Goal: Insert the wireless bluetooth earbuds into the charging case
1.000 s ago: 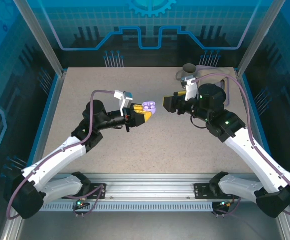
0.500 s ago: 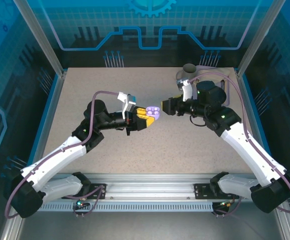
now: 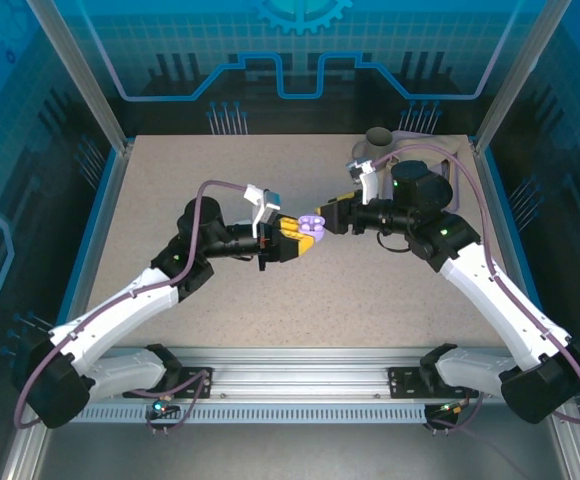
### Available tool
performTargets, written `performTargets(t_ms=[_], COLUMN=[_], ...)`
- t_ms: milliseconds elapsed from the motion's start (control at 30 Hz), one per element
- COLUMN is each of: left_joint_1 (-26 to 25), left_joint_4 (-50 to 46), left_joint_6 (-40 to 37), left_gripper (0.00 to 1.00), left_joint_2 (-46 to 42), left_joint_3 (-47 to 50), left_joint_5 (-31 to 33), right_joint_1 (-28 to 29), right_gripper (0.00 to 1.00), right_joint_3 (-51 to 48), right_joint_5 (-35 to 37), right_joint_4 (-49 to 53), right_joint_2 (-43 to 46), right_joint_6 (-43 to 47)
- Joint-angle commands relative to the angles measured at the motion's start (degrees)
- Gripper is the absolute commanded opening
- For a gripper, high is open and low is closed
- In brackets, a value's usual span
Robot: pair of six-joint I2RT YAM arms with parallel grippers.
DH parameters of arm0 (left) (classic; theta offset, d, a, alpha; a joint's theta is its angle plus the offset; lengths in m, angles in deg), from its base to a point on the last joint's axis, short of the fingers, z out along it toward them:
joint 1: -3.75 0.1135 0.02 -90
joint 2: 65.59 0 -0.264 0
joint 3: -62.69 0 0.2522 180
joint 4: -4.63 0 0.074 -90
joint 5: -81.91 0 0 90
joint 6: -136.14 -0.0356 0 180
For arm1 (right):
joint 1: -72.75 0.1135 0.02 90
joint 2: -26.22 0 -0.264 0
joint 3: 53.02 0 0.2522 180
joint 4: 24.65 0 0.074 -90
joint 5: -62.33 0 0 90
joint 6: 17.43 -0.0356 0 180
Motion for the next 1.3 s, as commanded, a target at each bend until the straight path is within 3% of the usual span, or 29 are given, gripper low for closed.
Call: performTargets(t_ms=[0, 567, 633, 900, 1267], left_joint_1=[-0.55, -0.47, -0.43, 1.28, 6.91], left_joint_4=[0.08, -1.27, -1.56, -8.3, -15.64], left_joint_6=[-0.62, -0.18, -0.1, 4.34, 15.82], left_gripper=[0.15, 0.15, 0.15, 0.15, 0.18], left_joint_2=[0.49, 2.2, 2.3, 6.2, 17.75], left_joint_3=[-2.08, -1.92, -1.96, -5.03, -6.89], left_joint_5=[-0.48, 3.92, 4.61, 8.88, 15.66], right_joint_1=[0.72, 0.93, 0.94, 0.26, -1.69], right_gripper=[0.58, 0.58, 0.58, 0.6, 0.6], right_joint_3=[0.11, 0.28, 0.41, 0.85, -2.21], right_joint_5=[-2.21, -2.17, 0.42, 22.75, 26.89], right_joint_4=[-1.81, -1.63, -0.34, 9.68, 11.45], right_joint_2=[0.49, 3.59, 3.77, 3.97, 5.16], right_joint_6=[0.4, 1.89, 2.15, 1.15, 0.91])
